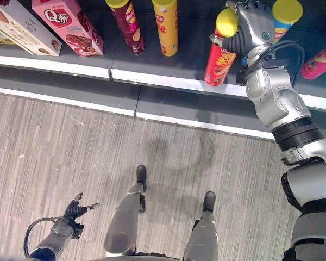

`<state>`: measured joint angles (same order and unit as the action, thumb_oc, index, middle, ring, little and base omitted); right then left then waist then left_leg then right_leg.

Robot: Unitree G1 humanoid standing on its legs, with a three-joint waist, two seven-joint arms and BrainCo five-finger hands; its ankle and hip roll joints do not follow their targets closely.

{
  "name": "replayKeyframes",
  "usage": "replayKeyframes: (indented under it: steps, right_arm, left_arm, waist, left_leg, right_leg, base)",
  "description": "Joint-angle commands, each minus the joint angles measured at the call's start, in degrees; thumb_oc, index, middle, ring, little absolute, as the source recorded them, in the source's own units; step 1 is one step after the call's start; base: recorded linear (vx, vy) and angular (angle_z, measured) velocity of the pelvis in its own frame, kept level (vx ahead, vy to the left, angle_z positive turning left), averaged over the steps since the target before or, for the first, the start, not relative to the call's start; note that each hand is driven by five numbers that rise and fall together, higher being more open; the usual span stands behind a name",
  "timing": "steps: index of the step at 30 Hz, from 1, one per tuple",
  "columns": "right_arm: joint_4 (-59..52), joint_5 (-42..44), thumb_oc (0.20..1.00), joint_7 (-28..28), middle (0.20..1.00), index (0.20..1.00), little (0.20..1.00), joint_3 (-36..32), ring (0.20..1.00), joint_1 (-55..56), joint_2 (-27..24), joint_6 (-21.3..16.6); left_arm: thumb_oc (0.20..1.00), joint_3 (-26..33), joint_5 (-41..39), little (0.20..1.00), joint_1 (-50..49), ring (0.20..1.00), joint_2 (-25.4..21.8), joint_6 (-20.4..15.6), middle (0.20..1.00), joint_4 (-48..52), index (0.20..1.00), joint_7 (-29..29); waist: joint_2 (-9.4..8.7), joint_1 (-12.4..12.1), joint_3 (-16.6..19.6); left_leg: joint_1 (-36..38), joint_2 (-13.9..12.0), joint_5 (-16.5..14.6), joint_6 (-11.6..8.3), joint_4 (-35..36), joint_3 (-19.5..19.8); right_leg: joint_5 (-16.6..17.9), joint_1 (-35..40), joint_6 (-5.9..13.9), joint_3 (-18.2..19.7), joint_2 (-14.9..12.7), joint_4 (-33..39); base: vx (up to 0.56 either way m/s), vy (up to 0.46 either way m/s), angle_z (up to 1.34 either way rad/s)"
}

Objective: Put the goods on the table back onto the shelves and tidy them up.

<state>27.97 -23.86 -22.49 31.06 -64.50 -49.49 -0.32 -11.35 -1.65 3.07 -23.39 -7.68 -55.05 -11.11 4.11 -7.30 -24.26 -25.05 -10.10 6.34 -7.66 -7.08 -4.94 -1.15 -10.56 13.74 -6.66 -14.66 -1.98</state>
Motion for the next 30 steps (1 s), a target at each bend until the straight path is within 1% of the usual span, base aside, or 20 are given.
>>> replayKeyframes:
  steps: [1,3,6,8,10,16,25,30]
  right_arm:
    - [2.3,-1.1,0.2,-4.6,0.2,0.2,0.2,1.4,0.2,-8.4,-0.7,0.1]
    - [3.3,-1.0,0.2,-5.0,0.2,0.2,0.2,2.0,0.2,-9.2,-0.7,0.1]
    - [8.3,0.5,0.2,-6.3,0.2,0.2,0.2,3.7,0.2,-12.4,-0.7,0.4]
    - [8.4,0.5,0.2,-6.3,0.2,0.2,0.2,3.8,0.2,-12.6,-0.7,0.4]
    - [11.0,1.2,0.2,-7.1,0.2,0.2,0.2,4.5,0.2,-13.9,-0.6,0.7]
    - [16.2,2.6,0.2,-8.2,0.2,0.2,0.2,7.2,0.2,-17.8,-0.5,0.8]
    - [20.6,5.0,0.2,-9.1,0.2,0.2,0.2,9.0,0.2,-20.5,-0.3,0.7]
    - [24.0,6.3,0.2,-9.5,0.2,0.2,0.2,10.4,0.2,-22.8,1.0,0.5]
  left_arm:
    - [1.0,-2.2,-3.1,1.0,1.8,1.0,-3.5,-0.9,1.0,-0.5,1.0,-1.9]
    - [1.0,-2.3,-3.2,1.0,2.0,1.0,-3.4,-0.9,1.0,-0.6,1.0,-1.9]
    - [1.0,-3.3,-3.9,1.0,2.2,1.0,-3.3,-1.3,1.0,-1.1,1.0,-2.2]
    - [1.0,-3.2,-3.9,1.0,2.2,1.0,-3.3,-1.3,1.0,-1.1,1.0,-2.2]
    - [1.0,-3.8,-4.3,1.0,2.2,1.0,-3.2,-1.5,1.0,-1.3,1.0,-2.4]
    - [1.0,-4.6,-5.5,1.0,3.0,1.0,-3.1,-1.9,1.0,-1.9,1.0,-2.7]
    - [1.0,-5.5,-6.6,1.0,3.4,1.0,-2.7,-2.2,1.0,-2.1,1.0,-3.0]
    - [1.0,-6.2,-7.2,1.0,4.1,1.0,-2.6,-2.5,1.0,-2.5,1.0,-3.2]
  waist:
    - [-0.32,-1.4,2.2]
    - [-0.3,-1.4,2.1]
    - [-0.12,-1.8,1.9]
    - [-0.09,-1.7,1.8]
    - [0.32,-2.1,1.7]
    - [0.59,-2.5,1.5]
    - [1.15,-2.9,1.2]
    - [1.44,-3.5,1.2]
  left_leg:
    - [-1.2,-3.3,-9.0,-4.44,-8.3,1.4]
    - [-1.4,-3.3,-8.8,-4.49,-8.1,1.4]
    - [-1.4,-3.1,-7.6,-4.91,-6.1,1.5]
    - [-1.3,-3.1,-7.6,-4.91,-6.0,1.5]
    - [-1.3,-3.0,-6.7,-5.28,-4.5,1.4]
    - [-1.2,-2.9,-4.9,-5.74,-1.6,1.5]
    - [-1.1,-2.8,-3.1,-6.0,1.4,1.8]
    - [-0.9,-2.8,-2.2,-6.16,3.2,1.8]
  right_leg:
    - [-0.6,-9.2,0.65,4.4,-1.7,-8.1]
    - [-0.6,-9.3,0.65,4.4,-1.7,-8.1]
    - [-0.4,-9.6,0.8,4.2,-1.6,-7.8]
    - [-0.3,-9.6,0.8,4.2,-1.6,-7.8]
    - [-0.2,-9.7,1.02,3.8,-1.6,-7.5]
    - [-0.1,-10.0,1.16,3.2,-1.4,-7.1]
    - [-0.2,-10.4,1.26,2.8,-1.0,-7.1]
    - [-0.2,-10.3,1.26,2.1,-0.9,-6.8]
  base:
    - [0.01,-0.004,0.04]
    - [0.01,-0.011,0.07]
    - [0.03,-0.012,0.09]
    - [0.01,-0.002,0.03]
    - [0.03,-0.014,0.02]
    - [0.03,-0.016,0.07]
    - [0.02,-0.013,0.03]
    - [0.02,-0.022,0.02]
